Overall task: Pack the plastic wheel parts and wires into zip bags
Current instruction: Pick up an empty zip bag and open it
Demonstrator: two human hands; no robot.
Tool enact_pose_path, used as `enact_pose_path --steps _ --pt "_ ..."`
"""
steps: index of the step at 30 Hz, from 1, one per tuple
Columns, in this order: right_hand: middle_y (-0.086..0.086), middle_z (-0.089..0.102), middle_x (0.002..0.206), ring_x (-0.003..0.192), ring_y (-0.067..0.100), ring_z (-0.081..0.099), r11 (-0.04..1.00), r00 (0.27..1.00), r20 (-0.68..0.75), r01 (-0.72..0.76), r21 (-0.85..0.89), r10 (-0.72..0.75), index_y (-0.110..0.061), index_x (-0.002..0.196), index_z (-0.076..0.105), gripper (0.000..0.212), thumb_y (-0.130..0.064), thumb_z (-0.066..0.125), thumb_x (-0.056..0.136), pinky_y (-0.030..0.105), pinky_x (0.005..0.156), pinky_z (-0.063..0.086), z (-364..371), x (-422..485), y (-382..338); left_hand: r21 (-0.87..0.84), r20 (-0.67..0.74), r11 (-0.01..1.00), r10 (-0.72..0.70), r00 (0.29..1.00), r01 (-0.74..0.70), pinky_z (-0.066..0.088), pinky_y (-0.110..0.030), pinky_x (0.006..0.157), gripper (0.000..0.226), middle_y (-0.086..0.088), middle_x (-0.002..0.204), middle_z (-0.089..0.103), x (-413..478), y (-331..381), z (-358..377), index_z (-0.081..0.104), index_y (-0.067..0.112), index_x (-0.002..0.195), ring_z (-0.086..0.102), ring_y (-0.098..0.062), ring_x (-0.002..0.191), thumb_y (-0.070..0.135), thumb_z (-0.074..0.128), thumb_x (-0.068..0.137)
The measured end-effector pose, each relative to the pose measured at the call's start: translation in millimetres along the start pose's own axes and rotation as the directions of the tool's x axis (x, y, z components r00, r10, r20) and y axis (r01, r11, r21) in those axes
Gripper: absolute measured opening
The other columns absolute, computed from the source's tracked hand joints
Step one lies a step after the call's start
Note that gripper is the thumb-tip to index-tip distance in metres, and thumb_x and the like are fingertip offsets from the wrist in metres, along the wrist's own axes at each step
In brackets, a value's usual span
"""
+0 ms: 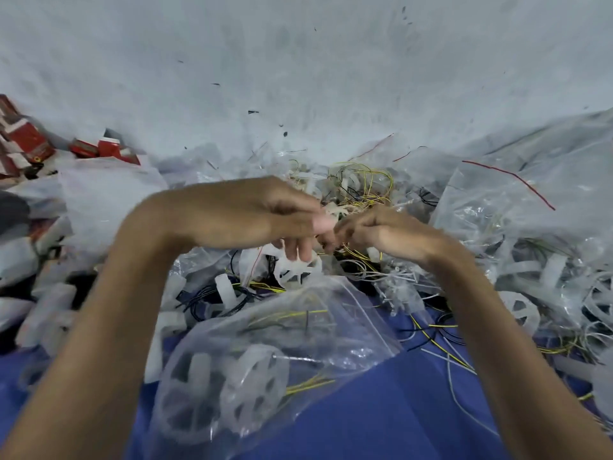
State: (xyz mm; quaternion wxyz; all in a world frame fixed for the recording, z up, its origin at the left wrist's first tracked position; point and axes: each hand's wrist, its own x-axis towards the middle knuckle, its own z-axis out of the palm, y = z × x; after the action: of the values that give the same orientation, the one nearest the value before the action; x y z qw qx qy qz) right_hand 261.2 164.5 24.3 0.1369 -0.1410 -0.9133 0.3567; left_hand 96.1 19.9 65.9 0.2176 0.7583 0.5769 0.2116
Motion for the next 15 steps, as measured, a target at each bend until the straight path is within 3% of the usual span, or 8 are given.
enact_pose_path --steps 2,4,6,8,11,13,15 --pt "-0.019 0.071 0.092 0.095 -0.001 0.064 0.998 0.994 0.089 -0.055 -0.027 0.057 -0.034 0.075 0.074 0.029 -0.016 0.052 0.078 0.017 0.087 0.049 0 0 3 0.048 0.044 0.995 -0.09 0.995 0.088 0.045 -0.013 0.073 0.038 0.017 0.087 0.069 -8 -3 0 0.065 0.033 0.105 0.064 0.004 0.08 0.056 0.042 0.085" --pt "-0.004 0.073 0.094 0.094 0.012 0.067 0.992 0.993 0.063 -0.099 -0.073 0.104 -0.026 0.089 0.073 0.019 -0.014 0.057 0.088 0.029 0.091 0.052 -3 0 6 0.05 0.045 0.99 -0.136 0.99 0.134 0.045 -0.007 0.07 0.028 0.015 0.087 0.07 -3 -8 2 0.064 0.031 0.106 0.064 0.004 0.081 0.044 0.046 0.089" --pt "0.002 0.073 0.092 0.082 0.008 0.069 0.985 0.986 -0.019 -0.165 -0.058 0.164 -0.017 0.091 0.071 0.013 -0.021 0.058 0.091 0.019 0.075 0.055 -6 -2 9 0.06 0.024 0.983 -0.175 0.984 0.173 0.045 -0.005 0.071 0.021 0.012 0.087 0.07 1 -11 4 0.064 0.03 0.108 0.064 0.005 0.082 0.034 0.05 0.092" --pt "0.005 0.073 0.082 0.069 0.008 0.07 0.948 0.953 -0.019 -0.303 -0.097 0.303 -0.009 0.081 0.071 0.033 -0.035 0.053 0.092 0.013 0.06 0.053 -12 -5 12 0.073 0.012 0.973 -0.221 0.975 0.22 0.044 -0.005 0.072 0.02 0.012 0.088 0.07 1 -15 5 0.063 0.03 0.109 0.064 0.005 0.083 0.031 0.05 0.094" --pt "0.008 0.074 0.076 0.07 0.017 0.071 0.856 0.826 0.226 -0.495 -0.15 0.517 -0.001 0.081 0.07 0.07 -0.065 0.044 0.077 0.019 0.059 0.054 -14 -12 19 0.095 0.044 0.952 -0.297 0.954 0.292 0.043 -0.01 0.073 0.02 0.01 0.091 0.07 2 -19 7 0.061 0.028 0.112 0.065 0.002 0.084 0.03 0.05 0.095" --pt "0.014 0.073 0.09 0.08 0.019 0.072 0.863 0.787 0.378 -0.501 -0.069 0.487 0.001 0.091 0.068 0.077 -0.069 0.049 0.065 0.021 0.063 0.055 -7 -13 23 0.095 0.052 0.941 -0.33 0.943 0.324 0.044 -0.004 0.07 0.022 0.01 0.093 0.07 2 -22 6 0.06 0.026 0.114 0.066 0.001 0.085 0.031 0.05 0.095" --pt "0.024 0.064 0.112 0.099 0.022 0.067 0.891 0.812 0.439 -0.452 0.054 0.385 0.006 0.102 0.064 0.07 -0.055 0.06 0.068 0.022 0.075 0.055 3 -12 26 0.092 0.053 0.938 -0.34 0.939 0.334 0.043 -0.003 0.068 0.024 0.01 0.093 0.07 2 -22 6 0.06 0.025 0.115 0.066 0.002 0.085 0.033 0.049 0.095"
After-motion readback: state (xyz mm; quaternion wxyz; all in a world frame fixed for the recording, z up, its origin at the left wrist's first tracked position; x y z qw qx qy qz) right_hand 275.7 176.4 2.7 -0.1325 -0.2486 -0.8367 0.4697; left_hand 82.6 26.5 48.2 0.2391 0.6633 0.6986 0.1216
